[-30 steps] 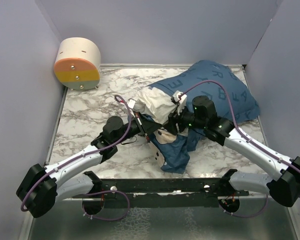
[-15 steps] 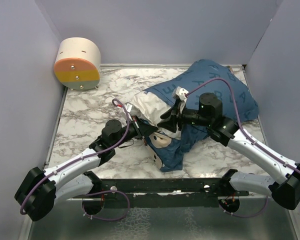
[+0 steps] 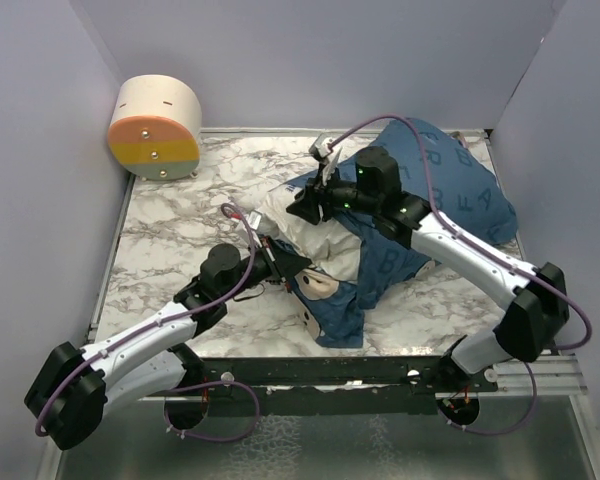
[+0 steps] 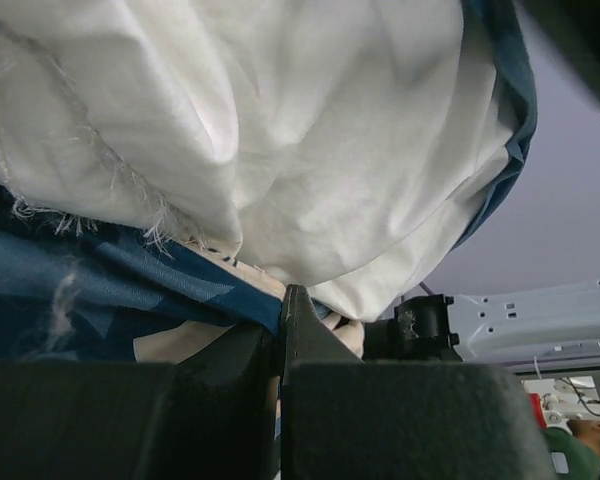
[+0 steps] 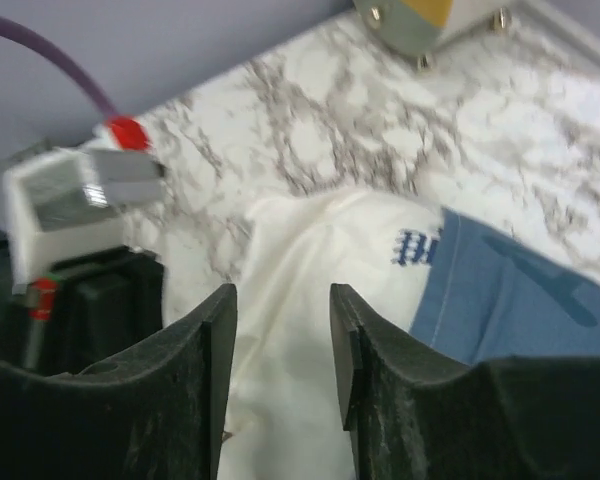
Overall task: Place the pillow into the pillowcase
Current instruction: Stuff the pillow into the pillowcase.
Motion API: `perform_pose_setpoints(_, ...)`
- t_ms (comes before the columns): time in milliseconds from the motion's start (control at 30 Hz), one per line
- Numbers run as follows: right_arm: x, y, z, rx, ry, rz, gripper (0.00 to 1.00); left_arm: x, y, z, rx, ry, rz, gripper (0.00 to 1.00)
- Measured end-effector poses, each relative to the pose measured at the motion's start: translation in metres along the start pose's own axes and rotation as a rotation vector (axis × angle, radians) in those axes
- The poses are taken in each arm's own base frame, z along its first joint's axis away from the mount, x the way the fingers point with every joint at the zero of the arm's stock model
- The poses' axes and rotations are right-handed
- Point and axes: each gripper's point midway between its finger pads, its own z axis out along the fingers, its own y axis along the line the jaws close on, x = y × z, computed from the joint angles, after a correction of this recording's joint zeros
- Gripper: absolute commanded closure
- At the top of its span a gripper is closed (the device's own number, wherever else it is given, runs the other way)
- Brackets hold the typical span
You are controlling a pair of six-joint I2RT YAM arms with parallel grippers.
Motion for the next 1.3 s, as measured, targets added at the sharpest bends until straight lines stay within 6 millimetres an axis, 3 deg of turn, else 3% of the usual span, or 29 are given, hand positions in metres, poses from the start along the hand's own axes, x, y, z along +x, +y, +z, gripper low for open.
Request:
perform_pose_setpoints(133, 0.054, -0.027, 0.021, 0.084, 0.151, 0.064, 0.80, -0.001, 0.002, -0.004, -0.012, -0.013, 0.007, 1.00)
perform_pose_setpoints(267, 0.088, -0.049, 0.017, 0.219, 0.261, 0.057, 0.89, 0.000, 0.012, -0.014, -0.060, -0.028, 0.009, 1.00)
perform_pose_setpoints(467, 0.124, -0.065, -0.007, 0.373, 0.351, 0.017, 0.91, -0.011, 0.021, -0.041, -0.158, -0.087, 0.066, 1.00)
perform_pose_setpoints(567, 0.137, -0.067, -0.008, 0.384, 0.382, 0.021, 0.91, -0.023, 0.022, -0.052, -0.236, -0.107, 0.112, 1.00)
perform_pose_setpoints(733, 0.157, -0.074, 0.006, 0.375, 0.424, 0.026, 0.91, -0.037, 0.020, -0.061, -0.313, -0.100, 0.192, 1.00)
perform_pose_setpoints(900, 0.172, -0.079, 0.030, 0.350, 0.466, 0.014, 0.87, -0.040, 0.026, -0.050, -0.346, -0.052, 0.249, 1.00)
perform_pose_setpoints(1000, 0.176, -0.066, 0.052, 0.282, 0.474, -0.014, 0.81, -0.040, 0.029, -0.039, -0.350, -0.021, 0.273, 1.00)
perform_pose_setpoints(1100, 0.178, -0.045, 0.065, 0.157, 0.452, -0.019, 0.69, -0.035, 0.036, -0.033, -0.356, 0.008, 0.279, 1.00)
perform_pose_setpoints(1200, 0.170, -0.020, 0.059, 0.033, 0.394, -0.017, 0.57, -0.025, 0.044, -0.029, -0.327, 0.018, 0.270, 1.00)
perform_pose_setpoints(1300, 0.152, 0.005, 0.038, -0.049, 0.349, -0.022, 0.53, -0.008, 0.053, -0.029, -0.283, 0.041, 0.242, 1.00)
